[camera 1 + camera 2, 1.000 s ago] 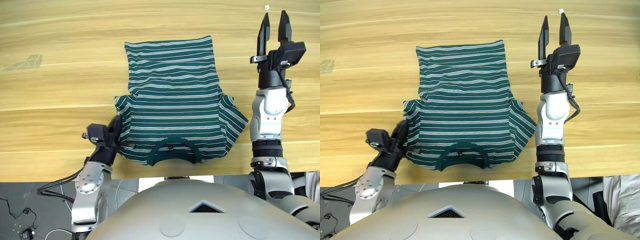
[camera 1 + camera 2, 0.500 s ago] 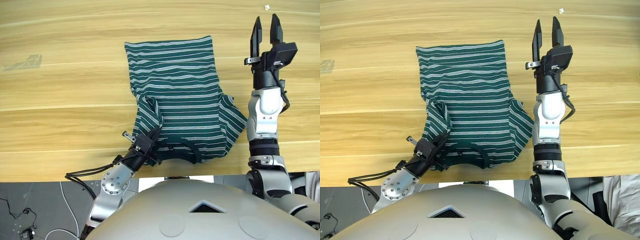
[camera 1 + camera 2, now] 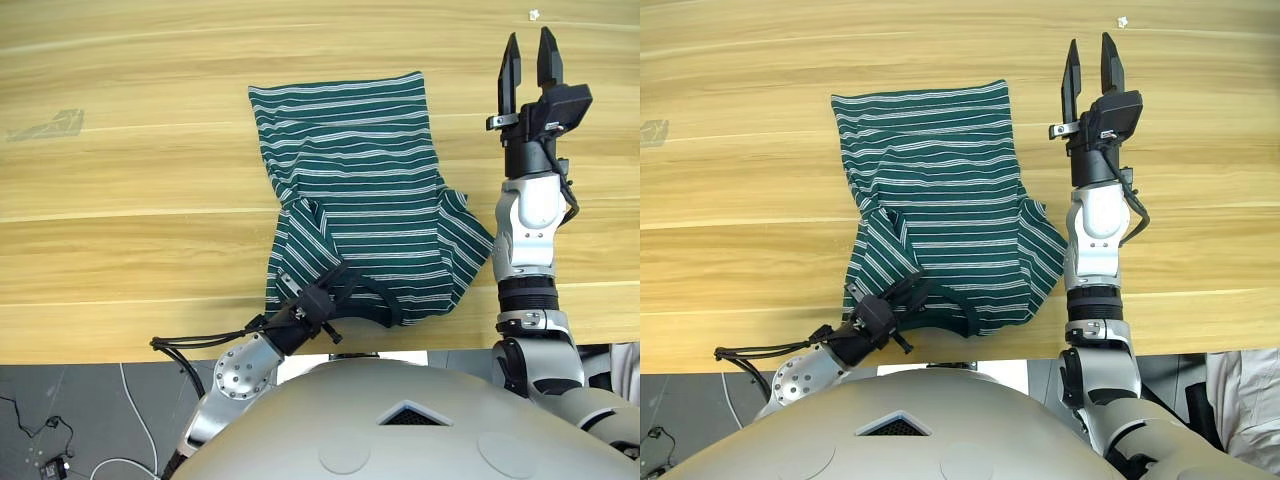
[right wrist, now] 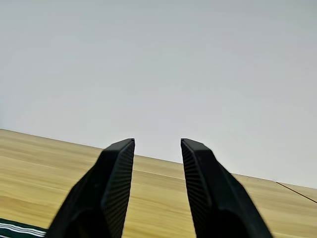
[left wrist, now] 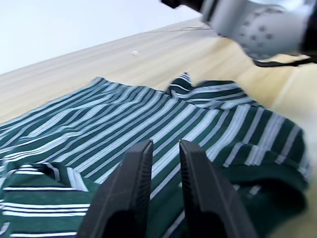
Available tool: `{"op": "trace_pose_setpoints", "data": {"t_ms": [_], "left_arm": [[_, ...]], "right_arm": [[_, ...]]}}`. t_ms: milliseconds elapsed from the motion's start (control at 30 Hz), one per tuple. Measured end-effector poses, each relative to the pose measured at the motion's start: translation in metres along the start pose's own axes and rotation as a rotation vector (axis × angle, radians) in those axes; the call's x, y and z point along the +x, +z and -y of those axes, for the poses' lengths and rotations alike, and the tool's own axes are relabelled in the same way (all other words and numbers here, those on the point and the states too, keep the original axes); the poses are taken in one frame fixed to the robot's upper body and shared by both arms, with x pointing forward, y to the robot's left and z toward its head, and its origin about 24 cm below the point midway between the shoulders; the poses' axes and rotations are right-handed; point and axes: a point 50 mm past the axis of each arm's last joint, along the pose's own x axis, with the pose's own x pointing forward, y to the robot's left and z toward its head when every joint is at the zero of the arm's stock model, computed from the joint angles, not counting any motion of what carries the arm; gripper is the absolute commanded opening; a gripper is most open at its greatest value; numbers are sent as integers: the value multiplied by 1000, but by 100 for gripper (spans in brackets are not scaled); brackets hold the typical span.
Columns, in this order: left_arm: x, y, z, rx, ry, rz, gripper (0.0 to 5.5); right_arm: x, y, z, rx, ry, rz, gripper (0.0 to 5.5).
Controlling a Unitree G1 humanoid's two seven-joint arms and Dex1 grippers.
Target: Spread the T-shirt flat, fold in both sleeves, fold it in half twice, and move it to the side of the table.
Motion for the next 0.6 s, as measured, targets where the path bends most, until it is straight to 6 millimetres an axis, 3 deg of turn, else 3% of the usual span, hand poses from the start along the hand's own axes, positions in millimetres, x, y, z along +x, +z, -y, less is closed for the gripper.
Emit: {"op": "trace_pose_setpoints", "data": {"t_ms": [200, 267, 367, 433, 533, 600], "left_arm": [[1, 1, 1, 6, -18, 5, 94], [0, 5, -17, 16, 99, 28, 94], [-15, 27, -69, 25, 443, 144, 94], [-32, 44, -89, 12, 585, 236, 94], [-55, 58, -109, 26, 742, 288, 94], [-60, 56, -113, 26, 785, 263, 94]], "right_arm": [[-1, 0, 0, 12, 26, -5, 173], [-14, -3, 4, 124, 47, -82, 173], [-62, -5, 28, 268, 127, -287, 173], [-94, -1, 46, 355, 138, -438, 173], [-128, 11, 61, 458, 178, -633, 173], [-143, 14, 65, 415, 275, -744, 173]]}}
